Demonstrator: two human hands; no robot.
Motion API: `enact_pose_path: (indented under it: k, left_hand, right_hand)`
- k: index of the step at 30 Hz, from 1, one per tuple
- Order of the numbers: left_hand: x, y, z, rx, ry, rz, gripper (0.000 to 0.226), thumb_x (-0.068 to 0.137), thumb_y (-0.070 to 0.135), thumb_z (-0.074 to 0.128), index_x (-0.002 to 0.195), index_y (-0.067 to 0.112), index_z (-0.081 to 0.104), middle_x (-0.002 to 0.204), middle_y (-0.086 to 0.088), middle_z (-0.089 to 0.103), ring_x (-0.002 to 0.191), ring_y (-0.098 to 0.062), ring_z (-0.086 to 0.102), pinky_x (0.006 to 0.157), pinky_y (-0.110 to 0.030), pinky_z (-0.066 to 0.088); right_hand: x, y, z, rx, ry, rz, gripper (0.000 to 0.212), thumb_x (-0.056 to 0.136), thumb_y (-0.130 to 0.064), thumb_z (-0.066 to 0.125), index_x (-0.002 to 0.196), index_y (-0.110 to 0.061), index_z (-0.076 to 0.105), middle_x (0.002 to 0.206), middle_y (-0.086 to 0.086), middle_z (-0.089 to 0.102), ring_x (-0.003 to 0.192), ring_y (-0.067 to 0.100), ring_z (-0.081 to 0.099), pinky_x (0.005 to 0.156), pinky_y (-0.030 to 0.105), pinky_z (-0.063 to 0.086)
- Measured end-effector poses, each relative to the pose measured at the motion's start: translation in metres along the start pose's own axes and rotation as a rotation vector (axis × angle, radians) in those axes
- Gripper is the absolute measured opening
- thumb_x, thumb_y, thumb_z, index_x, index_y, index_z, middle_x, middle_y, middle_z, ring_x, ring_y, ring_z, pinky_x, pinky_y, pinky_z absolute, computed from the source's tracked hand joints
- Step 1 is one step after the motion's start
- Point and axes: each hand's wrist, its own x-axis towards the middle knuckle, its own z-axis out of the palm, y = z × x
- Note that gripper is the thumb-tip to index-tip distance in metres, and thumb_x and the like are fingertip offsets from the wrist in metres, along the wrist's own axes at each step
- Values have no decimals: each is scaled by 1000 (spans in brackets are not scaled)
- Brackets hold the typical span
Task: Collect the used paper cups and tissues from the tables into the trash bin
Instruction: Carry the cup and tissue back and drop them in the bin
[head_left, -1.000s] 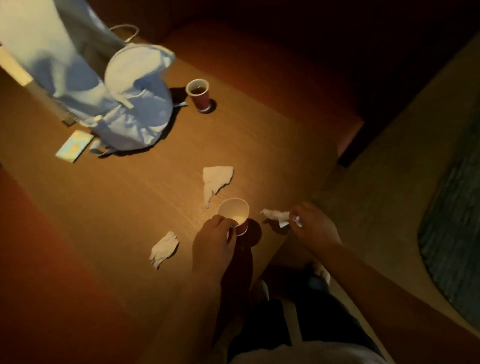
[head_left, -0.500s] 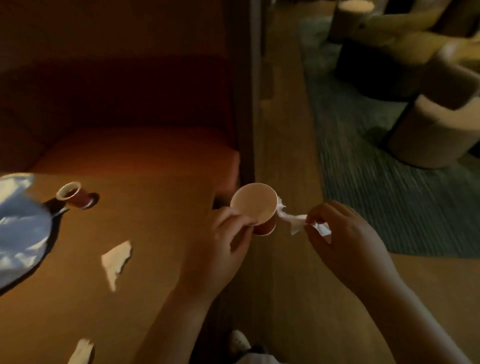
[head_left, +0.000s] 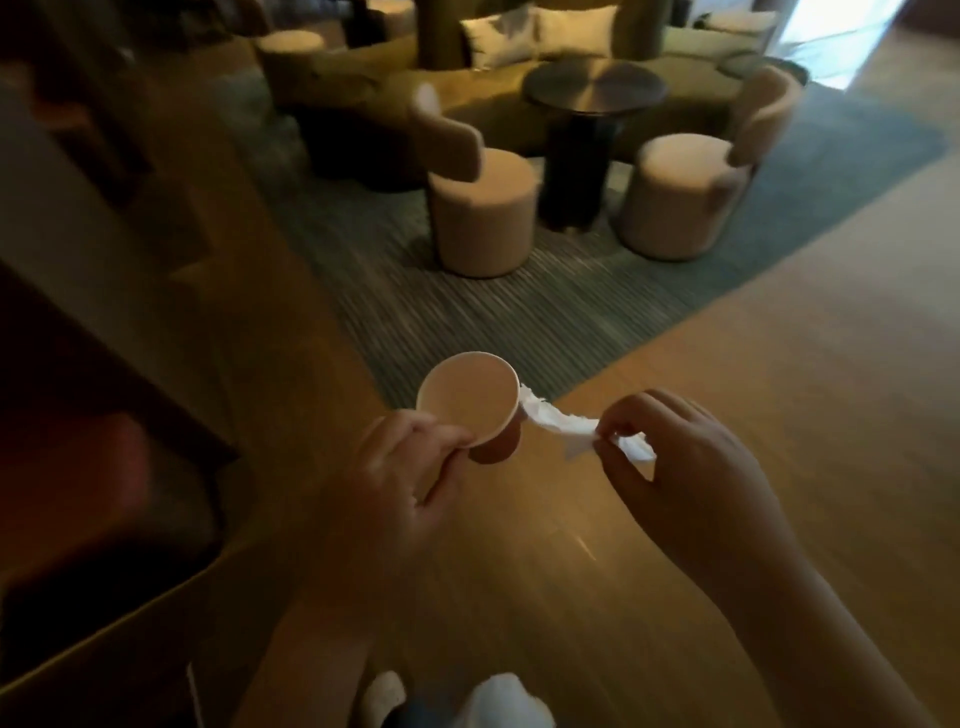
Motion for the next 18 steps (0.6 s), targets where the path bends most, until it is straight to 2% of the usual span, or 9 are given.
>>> enact_pose_path:
  k: [3, 6, 10, 13, 18]
  left_hand:
    - [37, 30, 33, -23, -44, 96, 18, 88, 32, 53, 98, 22, 64, 98, 5, 63, 93, -2, 51, 74, -4, 40]
    - [77, 50, 69, -67, -103, 146, 19, 87, 31, 53, 97, 19, 66, 98, 5, 62, 93, -5, 53, 77, -7, 42]
    - [135, 72, 125, -108, -204, 231, 24, 86, 31, 54, 98, 16, 67, 99, 5, 62, 93, -7, 55, 74, -13, 47]
    - [185, 86, 173, -137, -262, 274, 23, 86, 31, 54, 99, 17, 68, 98, 5, 62, 92, -5, 55, 75, -11, 44]
    - [282, 105, 246, -133, -374, 342, 21, 81, 23, 61, 100, 17, 68, 97, 4, 63, 89, -9, 57, 74, -17, 43]
  right_hand:
    - [-7, 50, -22, -15, 58, 100, 9, 82, -20, 65, 89, -23, 61, 90, -11, 62, 75, 2, 52, 63, 8, 35]
    - [-8, 94, -37, -20, 118, 195, 10, 81, -19, 68, 88, -22, 62, 86, -11, 60, 70, -2, 46, 60, 7, 29]
    - [4, 153, -49, -26, 174, 306, 8, 83, -21, 65, 86, -25, 59, 84, -15, 54, 73, 4, 50, 60, 11, 36]
    - [25, 204, -61, -55, 210, 373, 10, 82, -18, 67, 84, -24, 59, 82, -12, 55, 72, 7, 51, 59, 14, 37]
    - [96, 283, -96, -151, 145, 441, 7, 83, -24, 64, 86, -26, 58, 83, -11, 55, 73, 8, 51, 58, 20, 42]
